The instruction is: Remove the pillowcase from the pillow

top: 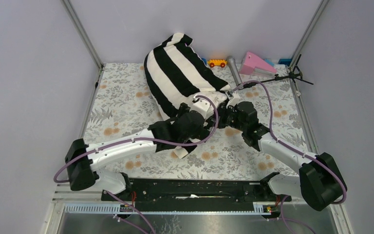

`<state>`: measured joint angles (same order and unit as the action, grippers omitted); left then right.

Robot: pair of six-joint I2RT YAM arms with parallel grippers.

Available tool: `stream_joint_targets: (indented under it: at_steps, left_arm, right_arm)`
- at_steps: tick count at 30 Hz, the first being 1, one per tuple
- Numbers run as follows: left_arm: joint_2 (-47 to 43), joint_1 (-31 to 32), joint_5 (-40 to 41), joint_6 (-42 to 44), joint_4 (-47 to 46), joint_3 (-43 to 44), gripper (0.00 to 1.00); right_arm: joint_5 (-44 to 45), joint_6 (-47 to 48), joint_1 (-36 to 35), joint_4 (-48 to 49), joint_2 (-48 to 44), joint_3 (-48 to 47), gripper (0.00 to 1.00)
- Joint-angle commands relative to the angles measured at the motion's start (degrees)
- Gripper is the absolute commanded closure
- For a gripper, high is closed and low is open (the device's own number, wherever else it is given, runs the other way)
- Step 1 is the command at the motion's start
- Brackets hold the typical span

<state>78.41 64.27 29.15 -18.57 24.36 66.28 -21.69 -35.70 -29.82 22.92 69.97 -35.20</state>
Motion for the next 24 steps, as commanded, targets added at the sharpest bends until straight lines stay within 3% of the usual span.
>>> stream_joint_targets:
  at_steps: [1,3,5,6,10,11,20,24]
  left_arm:
    - [2.9,-4.2,2.5,2.7,-4.9,1.9,0.01]
    - [3.4,-7.8,1.4,1.7,-5.3,1.4,0.03]
    - [3.4,-11.5,-1.2,0.8,-7.1,0.5,0.12]
    - [3.4,-13.2,-2.5,0.6,-8.1,-0.1,0.23]
    - [2.6,-17.7,-6.2,-1.2,-10.5,-1.0,0.94]
    - [2.0,-17.8,-6.3,-1.4,-11.0,-1.2,1.00]
    - [-2.1,-18.1,-11.7,-2.9,-9.1,2.0,1.00]
    - [-5.2,-21.3,-27.9,-8.2,-8.9,5.1,1.00]
  right_arm:
    - [-0.9,-0.9,0.1,5.4,-2.4,-1.7,1.00]
    - [-1.2,-1.4,0.1,5.4,-2.7,-1.3,1.00]
    - [-1.1,-1.8,0.0,5.5,-3.4,-0.3,1.00]
    - [-0.9,-2.0,0.0,5.5,-4.0,0.3,1.00]
    - [2.2,-1.6,0.0,1.1,-5.7,2.8,1.00]
    - [4.1,-1.2,0.0,-0.9,-6.0,3.5,1.00]
    - [26.4,-2.3,0.2,-12.3,-7.5,11.1,1.00]
    - [32.9,-3.8,0.5,-15.7,-5.3,11.3,1.00]
